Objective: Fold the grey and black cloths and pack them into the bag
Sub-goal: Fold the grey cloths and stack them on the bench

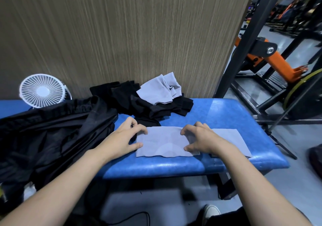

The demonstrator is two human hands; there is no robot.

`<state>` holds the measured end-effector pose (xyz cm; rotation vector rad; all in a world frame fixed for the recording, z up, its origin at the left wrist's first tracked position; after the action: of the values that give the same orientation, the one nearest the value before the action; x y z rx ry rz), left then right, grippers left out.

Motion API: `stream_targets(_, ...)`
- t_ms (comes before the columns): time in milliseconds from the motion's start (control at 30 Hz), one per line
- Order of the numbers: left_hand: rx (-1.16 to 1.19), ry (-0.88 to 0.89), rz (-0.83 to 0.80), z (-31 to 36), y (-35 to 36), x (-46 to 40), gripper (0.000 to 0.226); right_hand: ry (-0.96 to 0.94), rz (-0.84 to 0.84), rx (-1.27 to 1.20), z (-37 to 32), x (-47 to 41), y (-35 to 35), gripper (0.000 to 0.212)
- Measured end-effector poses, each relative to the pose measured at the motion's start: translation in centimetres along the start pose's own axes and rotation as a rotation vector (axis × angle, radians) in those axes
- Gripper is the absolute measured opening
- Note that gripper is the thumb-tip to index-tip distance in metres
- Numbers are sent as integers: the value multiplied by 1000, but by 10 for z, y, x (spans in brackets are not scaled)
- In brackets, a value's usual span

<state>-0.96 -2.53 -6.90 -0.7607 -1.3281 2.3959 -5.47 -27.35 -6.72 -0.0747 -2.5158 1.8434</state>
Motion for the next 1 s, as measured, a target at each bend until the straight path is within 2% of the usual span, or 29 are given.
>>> stream_targets(167,-22,2,-61,3,10,2,23,93,34,-179,1,1,-5,45)
stream_targets(300,34,-38,-112,2,15,4,29,72,121,-245,0,-1,-16,37)
stream_targets(467,24,-26,-151,3,18,2,36,122,79,-254,8,-1,-12,34)
stream_targets(600,7,-14,-160,3,21,1,38,138,150,-341,8,-1,-20,27)
stream_targets(767,22,-14,-156,3,21,1,40,102,251,-652,-14,-1,-35,27)
stream_targets(867,27,-13,-149,4,20,1,40,154,189,-1016,-35,1,-27,29)
stream_targets(1000,19,-6,-142,4,21,3,41,164,140,-1191,-61,-4,-12,40)
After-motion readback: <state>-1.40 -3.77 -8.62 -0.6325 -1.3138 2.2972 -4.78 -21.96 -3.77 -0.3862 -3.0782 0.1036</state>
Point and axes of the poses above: each hand's wrist, its own x-axis away from the middle knuckle, its own y-axis out of the palm, z = x × y, the point moved 9 cm from there along -x, towards the middle knuckle, and after that the axes turned 14 degrees about z, right-handed, at the moved point
